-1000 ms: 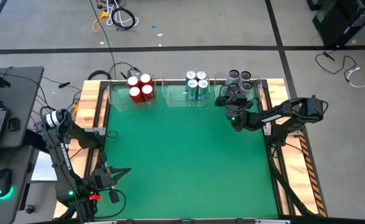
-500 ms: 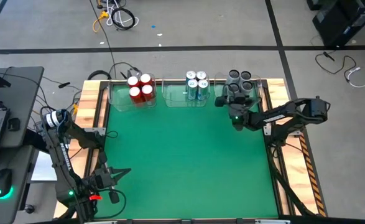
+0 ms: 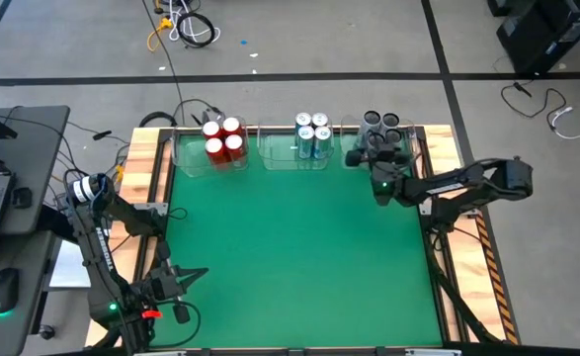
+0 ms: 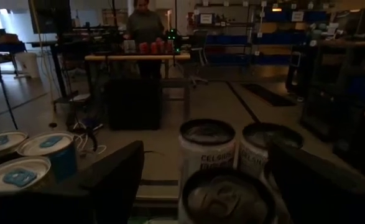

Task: Sort soda cans
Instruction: Adjust the transparent bins on the table

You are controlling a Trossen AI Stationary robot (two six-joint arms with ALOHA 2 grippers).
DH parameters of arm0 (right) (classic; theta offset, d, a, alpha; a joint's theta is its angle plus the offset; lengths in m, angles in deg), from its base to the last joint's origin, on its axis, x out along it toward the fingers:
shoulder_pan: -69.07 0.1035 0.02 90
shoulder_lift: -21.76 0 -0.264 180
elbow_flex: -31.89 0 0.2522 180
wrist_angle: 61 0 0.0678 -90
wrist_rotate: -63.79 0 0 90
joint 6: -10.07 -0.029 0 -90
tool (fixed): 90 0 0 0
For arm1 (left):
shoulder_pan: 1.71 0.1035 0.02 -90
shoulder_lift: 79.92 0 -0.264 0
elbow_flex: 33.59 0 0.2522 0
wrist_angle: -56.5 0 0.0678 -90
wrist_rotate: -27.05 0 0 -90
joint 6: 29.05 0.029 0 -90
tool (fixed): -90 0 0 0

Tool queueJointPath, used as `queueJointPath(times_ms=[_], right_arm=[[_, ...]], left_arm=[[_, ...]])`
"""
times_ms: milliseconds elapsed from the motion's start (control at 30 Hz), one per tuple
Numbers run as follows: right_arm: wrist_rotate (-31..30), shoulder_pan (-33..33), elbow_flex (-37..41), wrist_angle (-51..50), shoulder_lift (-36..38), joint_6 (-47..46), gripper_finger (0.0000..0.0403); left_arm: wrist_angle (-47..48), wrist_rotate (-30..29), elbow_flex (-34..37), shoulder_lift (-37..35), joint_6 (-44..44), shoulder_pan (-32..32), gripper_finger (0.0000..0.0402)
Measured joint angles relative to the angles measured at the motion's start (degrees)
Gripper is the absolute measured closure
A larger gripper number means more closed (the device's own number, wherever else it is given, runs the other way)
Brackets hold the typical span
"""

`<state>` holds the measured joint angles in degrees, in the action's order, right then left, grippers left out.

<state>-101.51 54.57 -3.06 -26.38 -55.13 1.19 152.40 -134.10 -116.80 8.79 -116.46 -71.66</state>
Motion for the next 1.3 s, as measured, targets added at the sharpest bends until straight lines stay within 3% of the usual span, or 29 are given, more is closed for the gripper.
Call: queueJointPath(times_ms=[233, 367, 500, 767, 933, 1033, 1133, 1300], right_arm=[[-0.1, 0.6, 0.0, 0.0, 5.2, 5.1, 0.0080], [-0.1, 2.7, 0.0, 0.0, 8.2, 8.5, 0.0110], [2.0, 6.1, -0.9, 0.0, 10.4, 11.5, 0.0181], [10.9, 13.6, -7.1, -4.5, 9.8, 12.6, 0.0380], [14.6, 16.6, -11.6, -11.6, 7.0, 9.6, 0.0385], [22.2, 17.2, -13.8, -15.7, 5.1, 5.2, 0.0390], [29.2, 17.2, -15.4, -18.6, 3.1, 1.6, 0.0401], [34.6, 17.4, -16.3, -18.9, -1.0, -1.7, 0.0400]], left_arm=[[-0.4, -2.3, 0.7, 0.0, -0.1, 1.8, 0.0401], [-1.7, -3.4, 2.4, 0.0, -0.2, 2.7, 0.0401], [-2.1, -6.1, 3.3, 0.0, -0.2, 3.2, 0.0401], [-3.3, -8.1, 3.3, -1.1, -0.3, 5.6, 0.0401], [-4.2, -2.5, 3.3, -3.2, 1.2, 9.4, 0.0401], [-6.2, 3.5, 3.3, -4.9, 7.7, 12.9, 0.0401], [-11.3, 9.5, 3.3, -6.6, 19.6, 17.0, 0.0401], [-20.0, 16.5, 3.3, -9.6, 41.6, 25.7, 0.0402]])
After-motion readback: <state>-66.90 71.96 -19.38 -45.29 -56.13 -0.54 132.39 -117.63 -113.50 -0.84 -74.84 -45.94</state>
